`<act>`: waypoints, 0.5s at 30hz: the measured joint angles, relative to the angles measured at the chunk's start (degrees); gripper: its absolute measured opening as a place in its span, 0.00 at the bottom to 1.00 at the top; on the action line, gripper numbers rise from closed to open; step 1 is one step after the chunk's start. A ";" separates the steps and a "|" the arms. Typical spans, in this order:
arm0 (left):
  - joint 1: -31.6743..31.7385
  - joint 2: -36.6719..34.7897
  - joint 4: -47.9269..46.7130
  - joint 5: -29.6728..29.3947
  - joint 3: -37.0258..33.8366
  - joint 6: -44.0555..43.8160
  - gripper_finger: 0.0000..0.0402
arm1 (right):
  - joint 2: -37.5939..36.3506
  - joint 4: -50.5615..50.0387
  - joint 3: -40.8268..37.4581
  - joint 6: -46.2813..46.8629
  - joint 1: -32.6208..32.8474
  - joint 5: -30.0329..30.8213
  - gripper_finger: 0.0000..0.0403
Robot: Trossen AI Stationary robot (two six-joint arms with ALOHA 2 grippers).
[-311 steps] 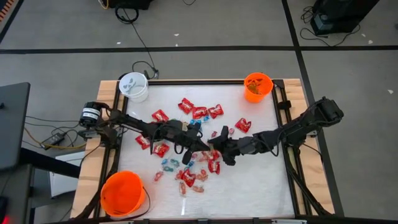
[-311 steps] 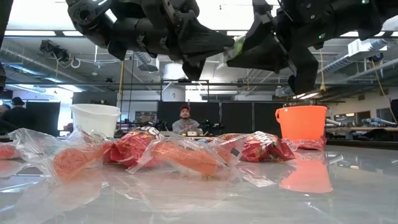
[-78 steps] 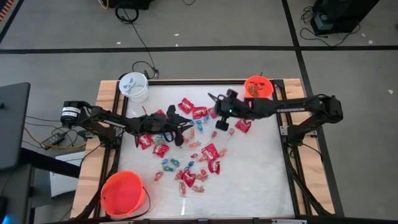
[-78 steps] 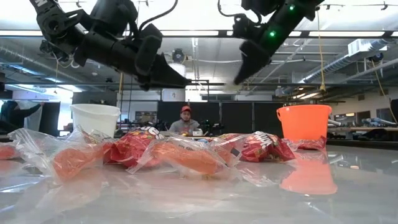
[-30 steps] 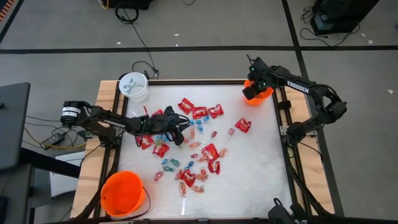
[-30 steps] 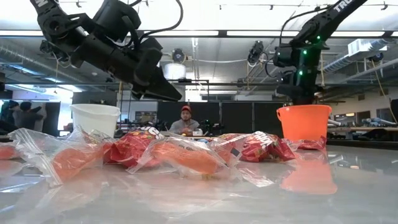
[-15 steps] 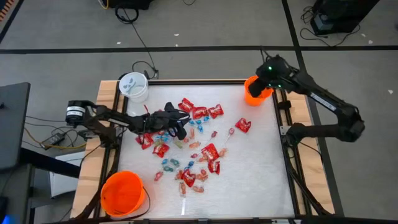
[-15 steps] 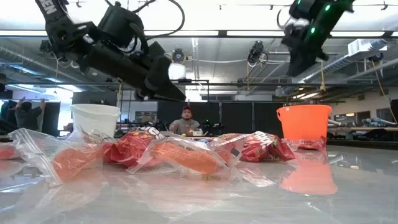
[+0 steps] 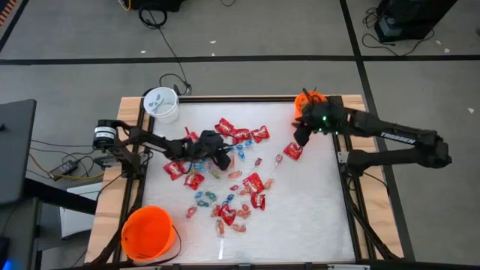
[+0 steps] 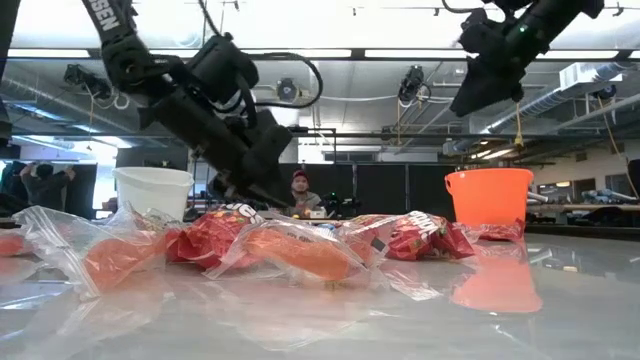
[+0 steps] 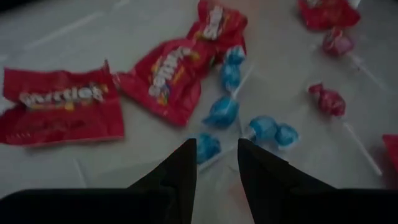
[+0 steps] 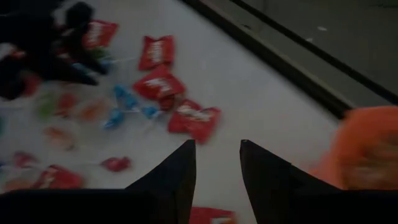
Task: Sort candy by brand, put in halloween buckets
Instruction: Put the orange gummy into the top orange bucket
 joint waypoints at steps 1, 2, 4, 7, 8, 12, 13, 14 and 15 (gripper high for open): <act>-0.15 0.00 -1.31 0.18 0.57 -0.67 0.30 | 0.09 1.29 -0.68 0.42 1.44 -0.01 0.34; -0.32 0.00 -2.29 0.18 1.05 -1.36 0.30 | 0.25 2.64 -1.19 0.73 2.86 -0.01 0.34; -0.43 0.00 -2.92 0.57 1.36 -2.86 0.30 | 0.72 5.10 -1.64 1.04 5.91 0.01 0.34; -0.41 0.21 -3.44 2.90 1.40 -5.94 0.30 | 1.17 7.60 -1.72 1.00 10.58 0.26 0.34; -0.39 0.33 -3.66 4.22 1.40 -6.82 0.30 | 1.24 8.09 -1.72 0.95 11.98 0.70 0.34; -0.19 1.26 -3.93 8.56 1.47 -9.17 0.30 | 1.29 8.28 -1.72 -0.32 15.55 4.10 0.34; -0.19 1.63 -4.15 8.79 1.47 -9.31 0.30 | 1.29 8.26 -1.72 -0.51 15.95 4.84 0.34; -0.19 2.04 -3.84 9.03 1.49 -9.39 0.30 | 1.29 8.28 -1.72 -0.49 16.16 5.07 0.34; -0.19 2.59 -3.94 9.26 1.51 -9.42 0.30 | 1.29 8.25 -1.72 -0.47 16.27 5.19 0.34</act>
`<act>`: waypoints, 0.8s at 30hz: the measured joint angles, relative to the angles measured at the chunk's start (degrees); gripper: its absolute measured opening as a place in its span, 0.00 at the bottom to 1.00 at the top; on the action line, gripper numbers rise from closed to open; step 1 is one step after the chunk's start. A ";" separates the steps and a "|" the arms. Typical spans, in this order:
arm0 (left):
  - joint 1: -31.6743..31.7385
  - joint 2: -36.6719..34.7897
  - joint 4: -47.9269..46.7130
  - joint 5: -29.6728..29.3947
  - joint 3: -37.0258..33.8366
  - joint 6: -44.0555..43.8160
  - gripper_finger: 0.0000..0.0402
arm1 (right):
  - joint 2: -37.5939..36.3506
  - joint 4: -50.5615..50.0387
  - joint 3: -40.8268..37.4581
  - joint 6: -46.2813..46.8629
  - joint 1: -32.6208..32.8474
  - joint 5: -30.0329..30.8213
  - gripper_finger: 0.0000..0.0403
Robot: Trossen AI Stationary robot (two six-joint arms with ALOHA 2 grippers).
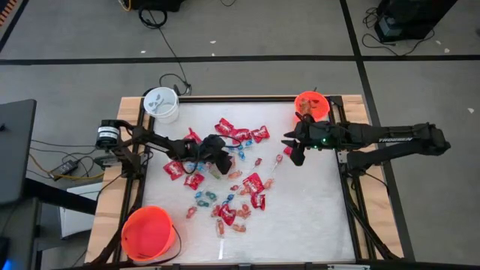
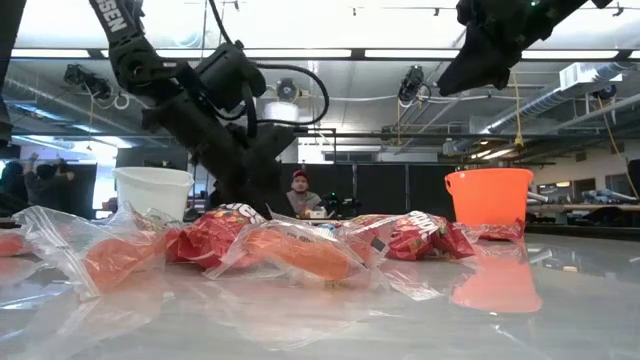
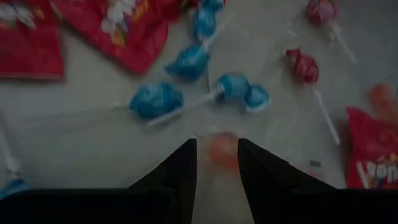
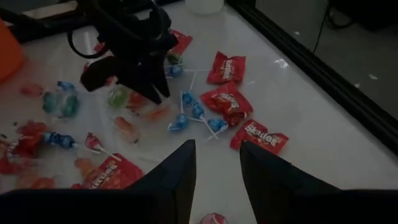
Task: Sort candy by brand, put in halloween buckets
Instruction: Put the orange gummy into the top orange bucket
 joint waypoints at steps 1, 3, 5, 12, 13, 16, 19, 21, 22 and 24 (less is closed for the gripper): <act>0.00 0.60 -0.25 0.03 0.00 0.01 0.30 | 0.00 -0.11 0.00 0.02 0.02 -0.02 0.34; 0.11 1.74 -0.08 0.04 -0.02 0.68 0.30 | 0.00 -0.14 0.00 0.02 0.02 -0.14 0.34; 0.22 2.50 1.16 0.05 0.04 0.90 0.30 | 0.00 -0.41 0.00 0.51 0.05 -0.50 0.34; 0.28 4.11 2.89 -0.43 0.06 8.12 0.16 | 0.00 -0.78 0.00 1.59 0.13 -0.87 0.34; 0.30 4.17 2.91 -0.22 0.09 8.80 0.11 | 0.00 -0.59 0.00 1.81 0.19 -0.87 0.34; 0.63 4.28 4.23 2.01 0.03 10.79 0.02 | 0.63 -0.39 0.00 2.78 0.41 -0.98 0.34; 0.99 4.14 6.91 4.13 -0.15 12.61 0.02 | 2.90 1.04 -0.91 2.78 0.45 -4.13 0.33; 1.25 3.23 9.86 4.56 -0.17 14.35 0.01 | 5.02 4.40 -2.50 2.89 0.48 -6.68 0.32; 1.34 2.67 11.53 4.90 -0.01 15.47 0.01 | 6.15 6.54 -3.27 3.24 0.59 -7.95 0.32; 1.42 1.37 12.67 5.06 0.60 17.91 0.01 | 8.51 11.08 -4.45 4.08 1.24 -9.44 0.31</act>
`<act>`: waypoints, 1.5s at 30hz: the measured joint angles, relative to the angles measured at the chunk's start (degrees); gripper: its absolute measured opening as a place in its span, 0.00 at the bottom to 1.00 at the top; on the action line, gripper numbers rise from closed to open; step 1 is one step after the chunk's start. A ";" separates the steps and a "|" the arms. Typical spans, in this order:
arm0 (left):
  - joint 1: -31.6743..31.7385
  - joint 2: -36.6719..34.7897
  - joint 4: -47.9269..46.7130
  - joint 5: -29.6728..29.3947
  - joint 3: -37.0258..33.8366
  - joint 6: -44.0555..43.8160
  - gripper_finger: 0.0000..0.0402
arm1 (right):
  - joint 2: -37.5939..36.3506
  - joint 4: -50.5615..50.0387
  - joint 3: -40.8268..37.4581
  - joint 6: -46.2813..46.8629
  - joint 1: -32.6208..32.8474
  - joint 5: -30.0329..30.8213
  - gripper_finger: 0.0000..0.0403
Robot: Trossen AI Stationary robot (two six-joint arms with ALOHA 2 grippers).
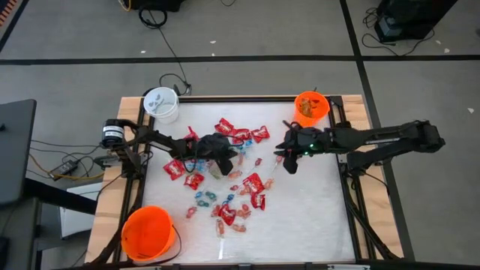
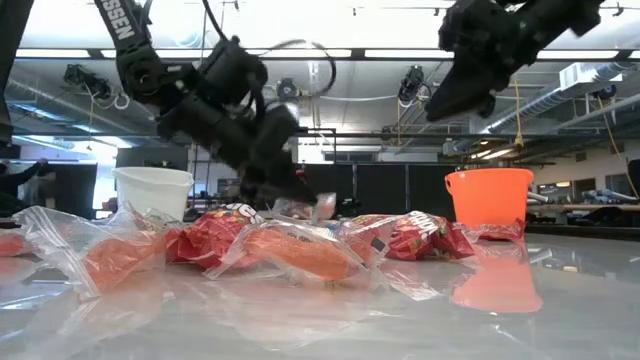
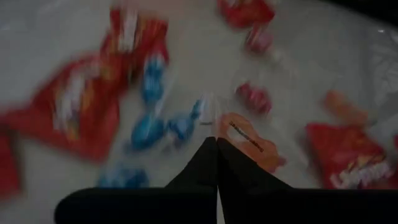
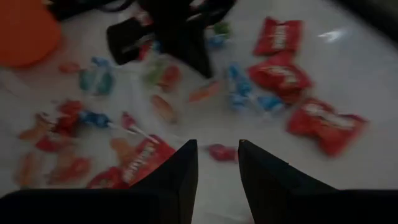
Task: Sort candy by brand, put in halloween buckets
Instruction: Put the orange gummy into the top orange bucket
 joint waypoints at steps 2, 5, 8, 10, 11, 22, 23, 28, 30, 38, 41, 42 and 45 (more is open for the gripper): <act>-0.02 -0.75 0.58 0.03 1.13 2.54 0.01 | 2.18 5.28 -1.06 0.60 0.71 -0.54 0.31; -0.02 -1.62 1.49 0.09 3.25 6.10 0.01 | 5.99 13.76 -2.10 2.08 1.51 -1.92 0.31; -0.40 -1.66 4.65 -0.28 4.71 10.10 0.00 | 10.15 19.34 -2.22 3.77 2.16 -2.97 0.31; -1.15 -1.66 8.49 -0.96 4.90 12.85 0.00 | 12.47 21.86 -2.24 5.09 2.64 -2.21 0.31; -1.63 -1.68 10.34 -0.98 4.97 14.41 0.00 | 13.38 23.49 -2.21 5.59 2.82 -1.73 0.31; -5.23 -1.68 14.20 -4.18 5.13 22.49 0.00 | 16.21 30.40 -2.22 4.48 3.36 5.36 0.31; -5.29 -1.68 14.46 -4.20 5.13 22.51 0.00 | 16.19 30.60 -2.22 3.74 3.36 5.60 0.31; -5.65 -1.72 14.83 -4.14 5.15 22.49 0.00 | 16.65 31.53 -2.19 2.71 3.17 6.30 0.31; -5.96 -1.72 15.29 -3.85 5.15 22.45 0.00 | 16.61 31.63 -2.19 1.75 3.17 7.95 0.29; -6.54 -1.72 15.95 -3.04 5.15 21.48 0.02 | 16.59 31.35 -2.19 -4.34 3.17 9.26 0.04; -6.54 -1.72 15.12 -3.02 5.15 18.96 0.06 | 16.10 30.43 -2.19 -4.61 2.84 9.25 0.03; -6.42 -1.74 14.40 -3.00 5.15 18.64 0.08 | 15.51 28.99 -2.19 -5.05 2.63 9.26 0.03; -6.00 -1.85 11.54 -2.90 5.15 17.43 0.14 | 12.55 23.54 -2.17 -4.69 1.62 10.26 0.03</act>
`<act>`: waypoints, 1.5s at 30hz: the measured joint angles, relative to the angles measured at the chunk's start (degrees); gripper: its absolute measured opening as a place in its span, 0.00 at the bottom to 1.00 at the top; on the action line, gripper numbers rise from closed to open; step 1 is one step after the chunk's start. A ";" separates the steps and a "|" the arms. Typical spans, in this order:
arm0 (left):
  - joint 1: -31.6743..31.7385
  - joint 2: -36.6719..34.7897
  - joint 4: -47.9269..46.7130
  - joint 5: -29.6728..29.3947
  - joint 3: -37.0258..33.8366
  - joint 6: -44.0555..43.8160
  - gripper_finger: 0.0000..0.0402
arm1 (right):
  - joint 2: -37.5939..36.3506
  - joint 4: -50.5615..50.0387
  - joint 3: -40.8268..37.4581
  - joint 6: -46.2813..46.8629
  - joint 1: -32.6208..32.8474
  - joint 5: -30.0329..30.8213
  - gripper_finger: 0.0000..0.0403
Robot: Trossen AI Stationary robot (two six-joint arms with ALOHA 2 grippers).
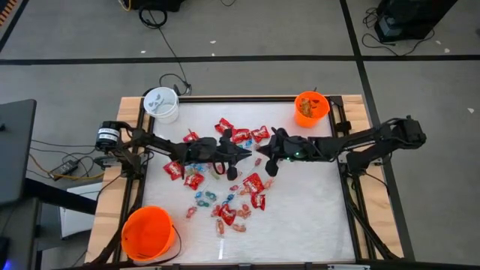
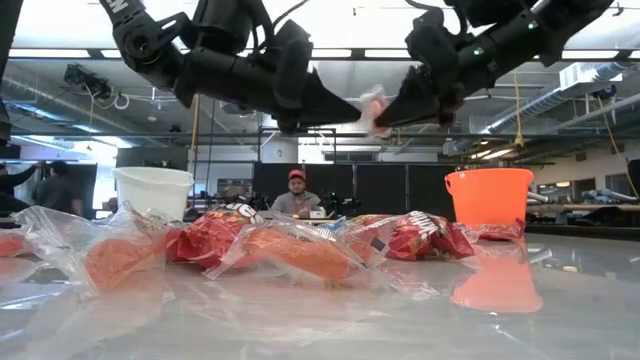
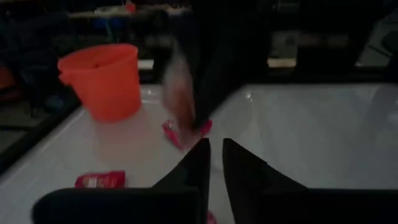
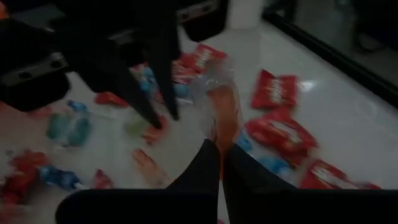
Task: Sort candy by brand, put in halloween buckets
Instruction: Put the orange gummy into the top orange bucket
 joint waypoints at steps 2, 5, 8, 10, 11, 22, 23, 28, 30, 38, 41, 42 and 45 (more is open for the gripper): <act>0.56 0.00 -1.60 -0.04 0.00 -0.95 0.19 | -2.72 -4.00 0.00 0.14 -0.81 0.76 0.03; 1.53 0.00 -3.17 -0.06 0.00 -2.03 0.25 | -7.56 -10.47 0.00 0.38 -2.58 1.50 0.03; 1.91 -0.02 -3.64 -0.21 0.00 -2.18 0.30 | -12.80 -17.65 0.02 2.57 -5.37 1.56 0.03; 1.86 -0.08 -4.19 -0.20 0.00 -2.08 0.32 | -16.20 -22.87 0.21 3.69 -7.73 1.56 0.02; 1.85 -0.09 -4.56 -0.19 -0.01 -2.07 0.32 | -17.79 -26.43 0.83 3.94 -9.27 1.59 0.02; 2.42 -0.09 -6.22 11.62 0.00 -0.27 0.33 | -18.24 -53.61 14.58 -2.12 -29.91 0.25 0.02; 2.37 -0.09 -6.15 12.39 0.00 -0.23 0.33 | -17.38 -54.68 15.42 -3.17 -31.83 0.24 0.02; 2.62 -0.09 -6.34 9.71 0.00 -0.21 0.33 | -13.04 -57.40 17.16 -5.46 -40.33 -1.54 0.02; 2.65 -0.09 -7.17 7.44 0.00 -0.04 0.33 | -11.18 -57.80 17.16 -5.93 -42.82 -3.65 0.02; 2.64 0.52 -9.64 3.85 -0.02 7.04 0.33 | -4.20 -56.27 17.11 -9.54 -48.86 -4.77 0.02; 2.62 0.55 -9.12 0.82 0.00 8.14 0.33 | -2.49 -54.58 17.11 -10.45 -50.82 -5.00 0.02; 2.62 0.55 -9.25 0.04 0.00 8.27 0.33 | -1.85 -54.38 17.11 -10.54 -51.61 -4.94 0.02; 2.62 0.55 -9.76 -0.27 0.00 8.32 0.33 | 0.39 -54.05 17.09 -12.31 -53.49 -5.00 0.03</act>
